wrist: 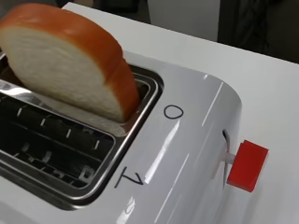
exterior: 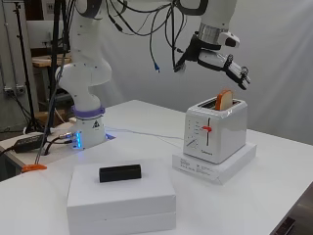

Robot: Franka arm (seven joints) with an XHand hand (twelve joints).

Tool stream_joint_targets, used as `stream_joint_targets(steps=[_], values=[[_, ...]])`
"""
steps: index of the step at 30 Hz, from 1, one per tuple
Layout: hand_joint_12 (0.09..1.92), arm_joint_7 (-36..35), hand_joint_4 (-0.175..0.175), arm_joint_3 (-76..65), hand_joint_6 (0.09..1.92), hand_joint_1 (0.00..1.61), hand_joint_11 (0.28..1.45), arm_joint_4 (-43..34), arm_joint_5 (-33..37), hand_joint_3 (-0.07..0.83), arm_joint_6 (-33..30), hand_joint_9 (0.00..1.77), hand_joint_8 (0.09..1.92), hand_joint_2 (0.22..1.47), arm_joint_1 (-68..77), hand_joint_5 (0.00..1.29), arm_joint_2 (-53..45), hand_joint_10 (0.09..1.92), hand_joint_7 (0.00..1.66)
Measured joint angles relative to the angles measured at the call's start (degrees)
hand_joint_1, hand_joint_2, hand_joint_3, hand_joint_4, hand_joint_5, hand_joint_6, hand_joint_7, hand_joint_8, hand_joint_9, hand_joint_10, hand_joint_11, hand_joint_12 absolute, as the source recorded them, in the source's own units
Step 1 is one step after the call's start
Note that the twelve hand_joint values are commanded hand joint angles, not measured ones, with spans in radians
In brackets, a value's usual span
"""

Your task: Teleoperate dual arm-hand system to toast a bread

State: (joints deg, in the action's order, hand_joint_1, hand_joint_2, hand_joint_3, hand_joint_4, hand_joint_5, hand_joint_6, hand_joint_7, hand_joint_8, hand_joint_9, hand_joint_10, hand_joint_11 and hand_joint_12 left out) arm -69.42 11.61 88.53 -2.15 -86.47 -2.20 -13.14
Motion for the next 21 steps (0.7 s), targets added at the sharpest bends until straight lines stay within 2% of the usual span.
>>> stream_joint_targets(steps=[4,7,10,11,12,13,14,15,16,17,19,21], values=[[0.09,4.1,-0.016,-4.0,0.09,0.0,0.39,9.8,1.5,0.016,-9.1,0.39,0.09,1.05,-0.4,0.33,2.5,0.09,0.31],[0.09,9.8,-0.001,-5.4,0.09,0.0,0.4,14.2,-0.9,0.017,-11.5,0.33,0.09,1.07,-0.5,0.3,3.2,0.09,0.25],[0.09,15.8,-0.006,-7.1,0.09,0.0,0.4,14.9,-2.7,0.014,-13.5,0.33,0.09,1.07,-1.1,0.31,2.8,0.09,0.26],[0.09,16.1,-0.009,-7.7,0.09,0.0,0.45,14.8,-1.9,0.009,-14.0,0.45,0.09,1.08,-1.3,0.34,2.2,0.09,0.34],[0.24,15.5,-0.015,-8.3,0.09,0.0,0.56,14.7,-0.5,0.009,-14.4,0.76,0.09,1.09,-1.5,0.4,1.2,0.13,0.62],[0.84,14.1,-0.001,-8.9,0.09,0.0,0.68,14.7,1.2,0.007,-14.8,1.03,0.56,1.1,-1.8,0.55,-0.2,0.74,0.88],[1.33,12.0,0.032,-9.7,0.09,0.0,0.76,15.1,2.9,0.004,-15.7,1.18,1.04,1.11,-2.1,0.73,-1.8,1.27,1.03],[1.62,10.5,0.057,-10.2,0.09,0.0,0.8,15.3,4.3,0.002,-16.5,1.26,1.34,1.11,-2.3,0.84,-2.9,1.59,1.11],[1.77,9.2,0.071,-10.7,0.09,0.0,0.84,15.4,5.8,0.002,-17.6,1.3,1.51,1.12,-2.5,0.9,-4.1,1.76,1.15],[1.85,8.5,0.079,-11.3,0.09,0.0,0.88,15.5,7.3,0.002,-18.7,1.32,1.59,1.12,-2.7,0.93,-5.2,1.84,1.17],[1.91,8.1,0.051,-11.7,0.09,0.02,0.93,15.8,8.6,0.002,-19.4,1.35,1.71,1.13,-2.9,0.83,-5.8,1.9,1.18],[1.92,7.7,0.023,-11.8,0.09,0.04,0.93,16.3,8.5,0.001,-20.1,1.34,1.77,1.13,-2.9,0.71,-6.3,1.92,1.15]])
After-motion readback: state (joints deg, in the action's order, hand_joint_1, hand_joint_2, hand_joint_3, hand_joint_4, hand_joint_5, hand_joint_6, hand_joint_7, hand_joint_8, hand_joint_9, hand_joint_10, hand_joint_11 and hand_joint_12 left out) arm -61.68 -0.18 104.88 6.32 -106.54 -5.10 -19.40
